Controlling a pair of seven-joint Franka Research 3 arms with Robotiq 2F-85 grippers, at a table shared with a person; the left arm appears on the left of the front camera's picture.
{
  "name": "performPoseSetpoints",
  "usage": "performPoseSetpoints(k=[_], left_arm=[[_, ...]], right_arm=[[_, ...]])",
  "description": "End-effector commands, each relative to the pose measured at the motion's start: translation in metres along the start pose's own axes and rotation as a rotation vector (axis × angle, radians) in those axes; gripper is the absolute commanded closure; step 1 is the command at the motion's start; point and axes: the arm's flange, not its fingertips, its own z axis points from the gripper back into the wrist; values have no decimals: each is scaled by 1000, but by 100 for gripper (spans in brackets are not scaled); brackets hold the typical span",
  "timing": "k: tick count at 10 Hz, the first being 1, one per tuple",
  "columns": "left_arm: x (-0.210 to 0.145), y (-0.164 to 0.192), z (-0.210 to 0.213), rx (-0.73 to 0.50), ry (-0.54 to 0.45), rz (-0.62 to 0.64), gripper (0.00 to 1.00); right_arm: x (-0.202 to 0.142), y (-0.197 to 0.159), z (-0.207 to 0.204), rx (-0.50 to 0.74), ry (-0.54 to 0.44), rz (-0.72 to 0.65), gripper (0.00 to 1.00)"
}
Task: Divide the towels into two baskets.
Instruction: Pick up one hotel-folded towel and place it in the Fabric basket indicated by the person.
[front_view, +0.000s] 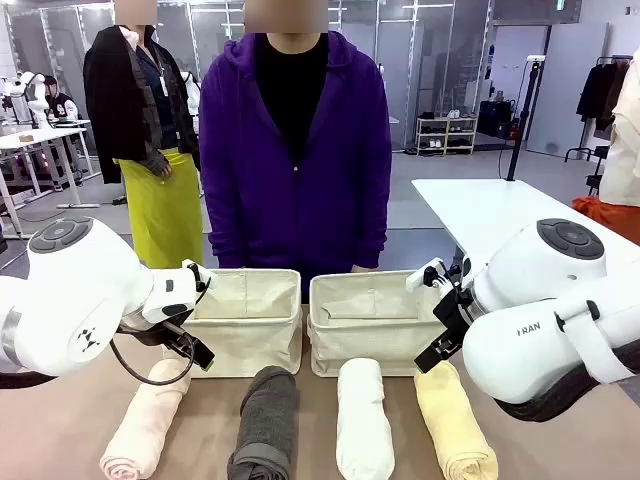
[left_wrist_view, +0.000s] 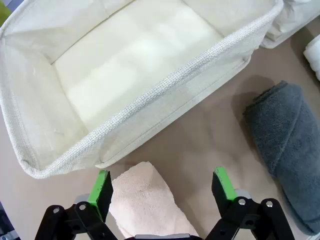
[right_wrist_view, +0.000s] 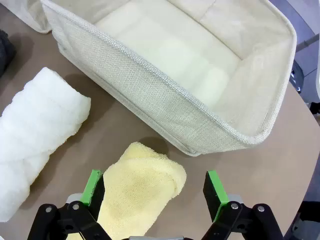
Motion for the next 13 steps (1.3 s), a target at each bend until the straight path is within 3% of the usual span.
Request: performPoseSetpoints(k=[1, 11, 13], left_arm=[[0, 0, 0, 0, 0, 0, 0], [0, -1, 0, 0, 0, -1, 0], [11, 12, 25, 14, 8, -26, 0]], right_arm=[[0, 0, 0, 0, 0, 0, 0], [0, -1, 0, -1, 0, 0, 0], [13, -4, 20, 28, 42, -50, 0]])
